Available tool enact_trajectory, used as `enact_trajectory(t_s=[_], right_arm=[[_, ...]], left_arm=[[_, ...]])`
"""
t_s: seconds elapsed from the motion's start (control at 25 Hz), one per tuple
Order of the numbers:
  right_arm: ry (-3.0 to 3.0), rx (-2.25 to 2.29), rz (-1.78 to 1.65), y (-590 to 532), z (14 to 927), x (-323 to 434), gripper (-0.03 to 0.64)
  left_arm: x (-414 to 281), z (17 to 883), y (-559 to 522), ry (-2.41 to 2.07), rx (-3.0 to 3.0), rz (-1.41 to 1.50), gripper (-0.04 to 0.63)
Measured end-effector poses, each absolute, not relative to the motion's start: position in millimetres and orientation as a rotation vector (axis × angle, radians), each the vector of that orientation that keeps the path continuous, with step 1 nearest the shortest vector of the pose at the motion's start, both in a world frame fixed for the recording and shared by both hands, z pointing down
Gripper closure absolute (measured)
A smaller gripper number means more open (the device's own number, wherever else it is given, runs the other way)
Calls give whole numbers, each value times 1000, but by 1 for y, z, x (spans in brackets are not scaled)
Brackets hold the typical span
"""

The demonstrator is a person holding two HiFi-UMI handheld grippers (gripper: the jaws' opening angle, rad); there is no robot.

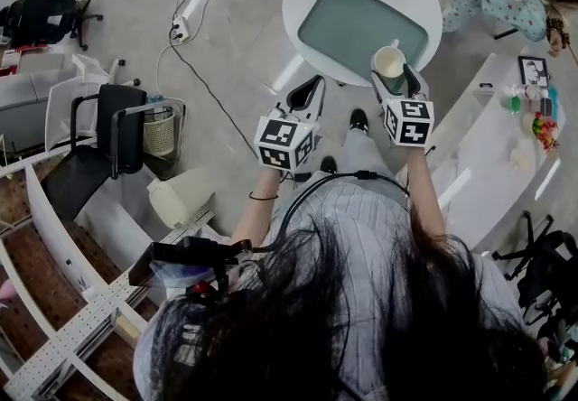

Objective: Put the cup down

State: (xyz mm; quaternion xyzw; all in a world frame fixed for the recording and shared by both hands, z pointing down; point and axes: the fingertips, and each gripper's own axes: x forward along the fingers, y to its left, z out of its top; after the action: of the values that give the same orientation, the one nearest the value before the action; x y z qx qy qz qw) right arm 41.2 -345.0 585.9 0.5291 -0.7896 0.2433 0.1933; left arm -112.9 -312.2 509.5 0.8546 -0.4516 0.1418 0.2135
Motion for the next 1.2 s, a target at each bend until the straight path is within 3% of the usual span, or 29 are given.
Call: enact_trajectory(t_s=[0.08,0.12,0.92,1.2], right_arm=[[-2214,1532,674,-338,580,40,371],[-2216,1549,675,-335,577,39,392],[-2338,1558,665,-230,536,-22,522],[-2346,1552,662,-179,530,-43,539]], left_arm=[[-117,507,-305,-1256,2377,387,578],[-118,506,-302,-1257,2380,384,578],[-160,484,-200,-1292,2442,320,578],[-176,482,-156,-1282,2453,289,578]])
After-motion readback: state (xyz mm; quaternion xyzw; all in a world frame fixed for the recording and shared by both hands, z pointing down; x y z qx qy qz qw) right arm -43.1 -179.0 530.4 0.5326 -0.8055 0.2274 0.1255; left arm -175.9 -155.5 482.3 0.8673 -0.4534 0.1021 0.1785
